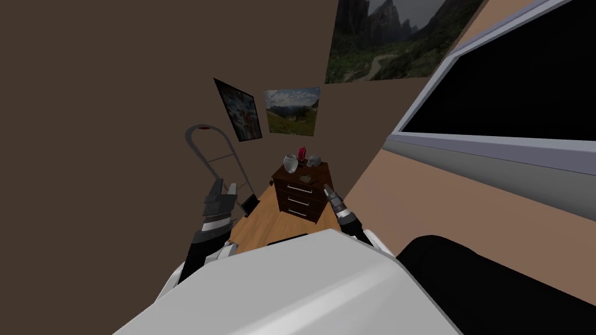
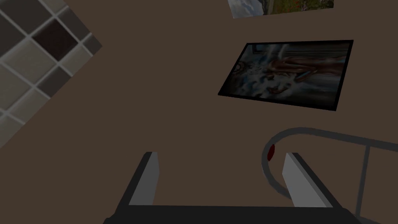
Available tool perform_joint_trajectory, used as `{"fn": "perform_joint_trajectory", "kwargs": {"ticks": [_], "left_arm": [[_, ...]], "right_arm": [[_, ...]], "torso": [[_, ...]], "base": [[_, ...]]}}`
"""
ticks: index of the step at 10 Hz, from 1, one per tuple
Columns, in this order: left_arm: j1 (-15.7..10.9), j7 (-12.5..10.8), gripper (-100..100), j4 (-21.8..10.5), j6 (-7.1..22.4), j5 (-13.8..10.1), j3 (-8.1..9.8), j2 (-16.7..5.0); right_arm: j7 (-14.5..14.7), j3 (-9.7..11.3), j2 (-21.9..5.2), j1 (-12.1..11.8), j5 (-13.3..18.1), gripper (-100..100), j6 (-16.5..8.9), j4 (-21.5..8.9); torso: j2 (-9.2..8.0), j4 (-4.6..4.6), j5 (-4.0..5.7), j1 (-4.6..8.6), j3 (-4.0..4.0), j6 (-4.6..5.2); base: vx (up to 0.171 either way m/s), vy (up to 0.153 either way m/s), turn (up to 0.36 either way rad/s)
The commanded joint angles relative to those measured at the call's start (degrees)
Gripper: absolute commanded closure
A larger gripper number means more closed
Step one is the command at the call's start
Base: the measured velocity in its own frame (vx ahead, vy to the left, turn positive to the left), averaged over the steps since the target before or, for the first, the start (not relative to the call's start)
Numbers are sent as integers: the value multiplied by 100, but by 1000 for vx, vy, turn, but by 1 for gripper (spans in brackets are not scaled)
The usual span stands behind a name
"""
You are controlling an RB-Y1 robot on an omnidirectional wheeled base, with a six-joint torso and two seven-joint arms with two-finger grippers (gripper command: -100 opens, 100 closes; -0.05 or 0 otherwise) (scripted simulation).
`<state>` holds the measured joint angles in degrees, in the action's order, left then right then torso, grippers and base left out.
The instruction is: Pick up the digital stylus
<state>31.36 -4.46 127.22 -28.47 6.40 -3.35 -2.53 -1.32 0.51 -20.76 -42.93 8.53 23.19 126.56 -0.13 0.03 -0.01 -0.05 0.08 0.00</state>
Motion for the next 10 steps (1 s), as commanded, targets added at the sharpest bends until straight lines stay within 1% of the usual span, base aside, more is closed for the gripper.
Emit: {"fn": "perform_joint_trajectory", "kwargs": {"ticks": [1,2,4,5,6,7,8,9,10], "left_arm": [[0,0,0,0,0,0,0,0],[-1,0,0,0,0,0,0,0],[0,0,0,0,0,0,0,0],[0,0,0,0,0,0,0,0],[1,0,0,0,0,0,1,0],[0,0,0,0,0,0,0,0],[1,0,0,0,0,0,0,0],[1,0,0,0,0,0,1,0],[1,0,0,0,0,0,0,0]], "right_arm": [[111,30,-286,-255,238,-100,-278,-162],[111,30,-383,-255,238,-100,-278,-162],[258,70,-798,-589,571,-100,-653,-357],[258,70,-893,-597,571,-100,-696,-357],[334,92,-1115,-769,744,-100,-905,-454],[412,117,-1292,-939,921,-100,-1048,-551],[412,117,-1426,-939,921,-100,-1146,-551],[492,143,-1681,-1106,1100,-100,-1380,-646],[573,172,-1868,-1270,1281,-100,-1611,-738]], "torso": [[0,0,0,0,0,0],[-3,0,-1,-4,1,-2],[3,0,0,1,-2,-1],[1,0,-1,-5,0,2],[3,0,-1,-1,-2,3],[6,-1,-1,-1,-3,-1],[8,-1,-1,-5,-5,1],[9,-1,-1,-3,-5,4],[10,-2,-1,-2,-6,1]], "base": [[-41,44,379],[-28,26,109],[-26,38,244],[-19,32,100],[-13,36,282],[-11,55,280],[-8,37,91],[-5,39,197],[0,64,306]]}}
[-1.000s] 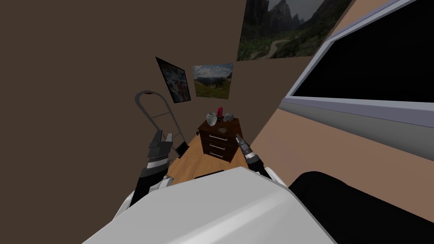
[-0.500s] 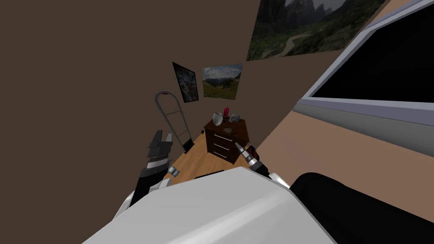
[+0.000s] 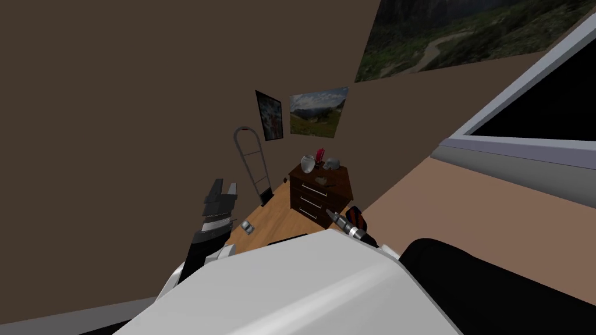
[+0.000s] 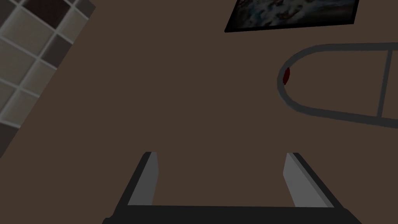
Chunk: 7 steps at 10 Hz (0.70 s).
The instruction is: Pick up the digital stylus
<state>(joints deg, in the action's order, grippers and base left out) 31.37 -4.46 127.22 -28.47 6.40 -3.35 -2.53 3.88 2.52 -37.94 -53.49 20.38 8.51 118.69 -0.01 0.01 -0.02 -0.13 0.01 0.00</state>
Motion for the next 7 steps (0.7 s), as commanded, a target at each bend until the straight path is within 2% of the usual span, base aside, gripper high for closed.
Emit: {"fn": "perform_joint_trajectory", "kwargs": {"ticks": [1,2,3,4,5,6,7], "left_arm": [[0,0,0,0,0,0,0,0],[1,0,0,0,0,0,1,0],[0,0,0,0,0,0,0,0],[1,0,0,0,0,0,1,0],[1,0,0,0,0,0,0,0],[1,0,0,0,0,0,1,0],[1,0,0,0,0,0,0,0]], "right_arm": [[53,-29,-258,-215,96,-100,-151,49],[134,1,-429,-375,278,-100,-365,-40],[134,1,-538,-375,278,-100,-394,-40],[216,33,-722,-529,460,-100,-625,-126],[216,33,-820,-529,460,-100,-641,-126],[298,67,-1059,-677,642,-100,-890,-209],[298,67,-1101,-677,642,-100,-890,-209]], "torso": [[0,0,0,0,0,0],[1,0,-2,2,-1,4],[2,0,-1,1,-1,1],[2,0,0,6,-1,4],[2,0,-1,4,-1,1],[3,0,1,7,-2,4],[5,-1,-2,0,-3,2]], "base": [[7,50,100],[9,49,190],[7,33,90],[8,45,163],[9,36,85],[21,59,202],[17,43,57]]}}
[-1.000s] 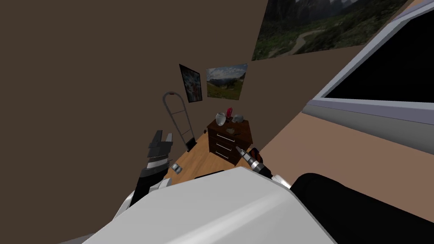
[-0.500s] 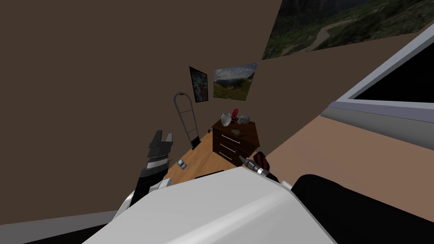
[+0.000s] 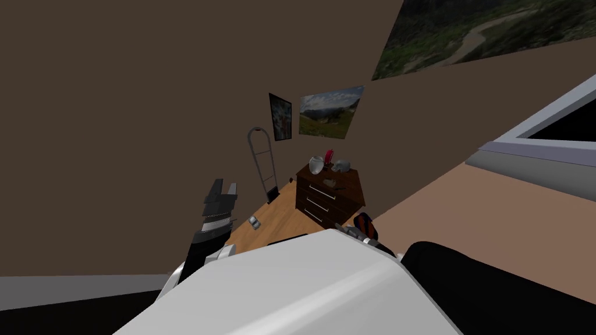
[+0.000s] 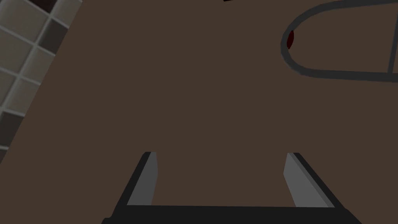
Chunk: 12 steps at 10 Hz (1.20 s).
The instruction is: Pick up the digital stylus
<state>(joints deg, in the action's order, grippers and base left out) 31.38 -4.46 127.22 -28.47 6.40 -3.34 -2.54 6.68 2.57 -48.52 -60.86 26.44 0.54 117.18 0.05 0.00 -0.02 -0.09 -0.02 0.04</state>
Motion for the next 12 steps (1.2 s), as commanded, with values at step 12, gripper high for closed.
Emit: {"fn": "perform_joint_trajectory", "kwargs": {"ticks": [12], "left_arm": [[1,0,0,0,0,0,0,0]], "right_arm": [[570,311,-1910,-758,1232,-100,-1795,-530]], "torso": [[13,-3,-1,-2,-8,1]], "base": [[45,43,97]]}}
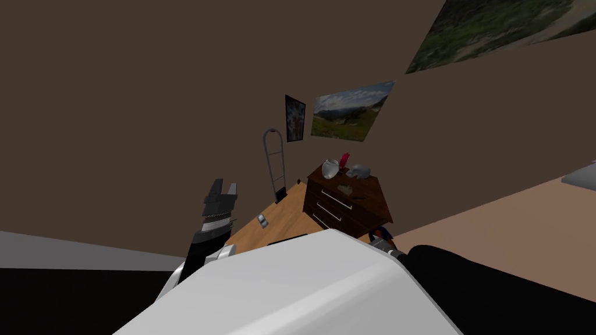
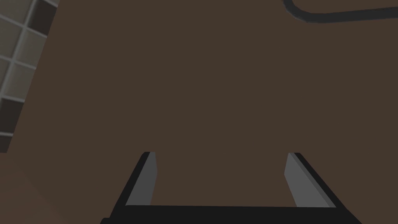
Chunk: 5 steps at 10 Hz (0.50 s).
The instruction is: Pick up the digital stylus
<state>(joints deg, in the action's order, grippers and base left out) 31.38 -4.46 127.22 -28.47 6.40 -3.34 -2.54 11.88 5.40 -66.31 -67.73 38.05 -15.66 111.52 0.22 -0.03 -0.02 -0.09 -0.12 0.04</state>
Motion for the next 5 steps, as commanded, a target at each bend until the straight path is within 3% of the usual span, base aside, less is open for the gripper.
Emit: {"fn": "perform_joint_trajectory", "kwargs": {"ticks": [1,2,3,5], "left_arm": [[0,0,0,0,0,0,0,0],[0,0,0,0,0,0,0,0],[0,0,0,0,0,0,0,0],[0,0,0,0,0,0,0,0]], "right_arm": [[50,28,-176,-70,70,-100,-202,35],[122,64,-396,-153,222,-100,-408,-15],[122,64,-435,-153,222,-100,-434,-15],[257,133,-863,-293,507,-100,-826,-103]], "torso": [[0,0,0,0,0,0],[-4,0,1,4,2,2],[0,0,0,1,0,1],[0,0,0,3,0,1]], "base": [[52,26,43],[64,37,63],[55,27,35],[82,35,66]]}}
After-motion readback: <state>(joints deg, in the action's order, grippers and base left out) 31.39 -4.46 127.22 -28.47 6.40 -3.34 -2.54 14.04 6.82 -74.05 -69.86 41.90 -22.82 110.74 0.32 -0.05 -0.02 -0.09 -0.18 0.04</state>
